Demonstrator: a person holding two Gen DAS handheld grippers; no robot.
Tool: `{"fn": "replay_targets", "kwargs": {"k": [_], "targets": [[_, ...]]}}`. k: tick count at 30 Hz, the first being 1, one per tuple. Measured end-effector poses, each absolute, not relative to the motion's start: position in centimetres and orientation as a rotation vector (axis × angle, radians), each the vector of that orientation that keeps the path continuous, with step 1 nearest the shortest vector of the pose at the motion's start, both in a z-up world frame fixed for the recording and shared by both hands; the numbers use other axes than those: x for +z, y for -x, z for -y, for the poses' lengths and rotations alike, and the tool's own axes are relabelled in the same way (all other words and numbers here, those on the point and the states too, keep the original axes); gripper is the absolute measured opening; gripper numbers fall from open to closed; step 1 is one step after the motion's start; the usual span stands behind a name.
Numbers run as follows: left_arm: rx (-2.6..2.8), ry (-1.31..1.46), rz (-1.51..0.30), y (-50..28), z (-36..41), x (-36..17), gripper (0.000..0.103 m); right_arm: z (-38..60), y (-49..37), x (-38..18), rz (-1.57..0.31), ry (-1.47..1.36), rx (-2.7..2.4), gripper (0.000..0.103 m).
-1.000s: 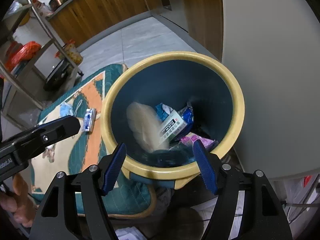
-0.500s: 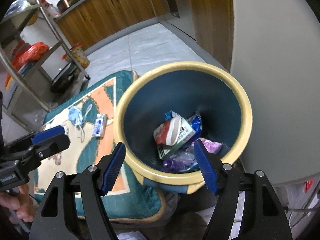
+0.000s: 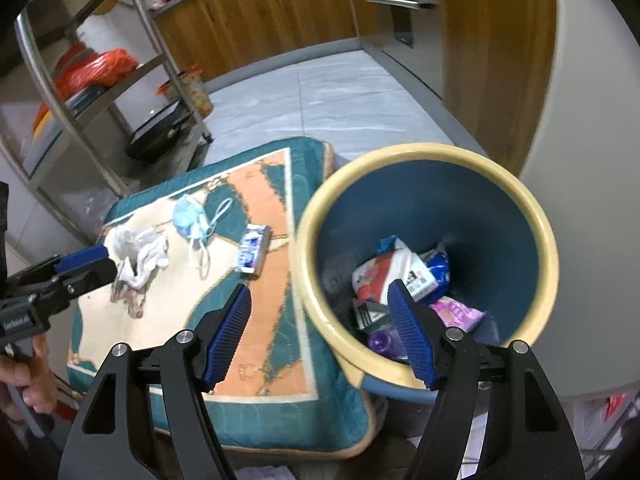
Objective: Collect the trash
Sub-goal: 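Move both tools back over the remaining trash on the cushion, then grasp the white tissue with the left tool while the right tool grasps the blue mask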
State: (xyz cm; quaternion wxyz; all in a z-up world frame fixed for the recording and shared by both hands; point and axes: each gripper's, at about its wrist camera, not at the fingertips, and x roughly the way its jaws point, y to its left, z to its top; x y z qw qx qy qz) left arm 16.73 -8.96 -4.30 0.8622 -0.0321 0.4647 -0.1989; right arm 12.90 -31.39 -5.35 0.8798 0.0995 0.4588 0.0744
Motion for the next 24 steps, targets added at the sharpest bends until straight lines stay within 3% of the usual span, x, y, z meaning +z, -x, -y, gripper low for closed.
{"fn": "replay_targets", "kwargs": {"k": [16,24], "targets": [[-0.181,0.286,-1.015,-17.0,-2.8,-7.0,0.069,24.9,-15.4,-6.2,-0.980,-0.118,0.251,0.073],[-0.118,0.398,-1.041,-18.5,-6.2,-8.7,0.060,22.0,-16.8,-7.3,-1.003,-0.096,0.294,0.073]]}}
